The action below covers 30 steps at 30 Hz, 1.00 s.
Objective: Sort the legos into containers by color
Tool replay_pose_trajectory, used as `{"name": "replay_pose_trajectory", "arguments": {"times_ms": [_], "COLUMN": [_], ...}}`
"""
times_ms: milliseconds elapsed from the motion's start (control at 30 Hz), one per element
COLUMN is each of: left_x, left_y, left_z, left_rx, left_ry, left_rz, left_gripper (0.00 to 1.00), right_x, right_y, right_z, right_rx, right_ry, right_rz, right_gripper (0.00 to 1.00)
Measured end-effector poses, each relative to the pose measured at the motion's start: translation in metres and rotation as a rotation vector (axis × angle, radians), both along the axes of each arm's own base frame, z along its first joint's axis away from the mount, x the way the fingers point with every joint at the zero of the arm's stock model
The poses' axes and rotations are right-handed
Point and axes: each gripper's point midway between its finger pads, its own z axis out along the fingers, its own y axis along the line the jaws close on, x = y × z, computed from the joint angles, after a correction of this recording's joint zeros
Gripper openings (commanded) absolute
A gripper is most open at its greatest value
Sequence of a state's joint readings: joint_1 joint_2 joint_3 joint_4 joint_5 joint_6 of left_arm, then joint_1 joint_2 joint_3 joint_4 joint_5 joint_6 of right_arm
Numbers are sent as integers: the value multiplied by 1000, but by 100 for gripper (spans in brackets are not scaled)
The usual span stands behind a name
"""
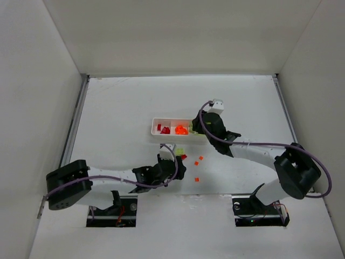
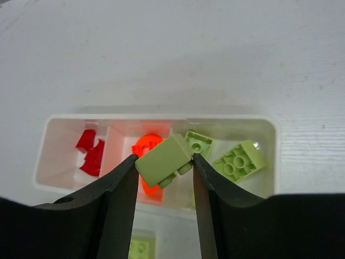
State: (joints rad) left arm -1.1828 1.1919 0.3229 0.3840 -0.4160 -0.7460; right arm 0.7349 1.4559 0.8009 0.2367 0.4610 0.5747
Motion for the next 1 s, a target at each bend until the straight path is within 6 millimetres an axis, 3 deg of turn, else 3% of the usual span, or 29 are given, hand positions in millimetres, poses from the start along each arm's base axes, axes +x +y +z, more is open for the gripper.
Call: {"name": "replay_pose_trajectory", "arguments": {"times_ms": [133, 267, 300, 400, 600, 867, 1000], "left_x": [-8, -16, -18, -23, -37, -43, -47], "left_y": [-41, -66, -70, -78, -91, -96, -96], "left_z": [8, 10, 10, 7, 0, -15, -20], "left_rx": [4, 19, 25, 49, 97, 187, 216], "left_ry": [-28, -46, -51, -58, -64, -30, -22], "left_rz": [-67, -109, -115, -126, -148, -115, -113], "left_gripper": [51, 50, 50, 50, 46, 39, 36], "right_x": [5, 4, 3, 2, 2, 1, -4], "right_y": [-11, -13, -13, -15, -15, -16, -18], "right_z": [-23, -42, -45, -49, -46, -4, -4], "right_rx": [-51, -98, -105, -117, -119, -50, -45], "right_ry": [46, 86, 92, 105, 98, 19, 18], "right_rz": [-23, -18, -18, -18, -16, -17, -12], "right_gripper": [33, 35, 39, 62, 66, 65, 64]}}
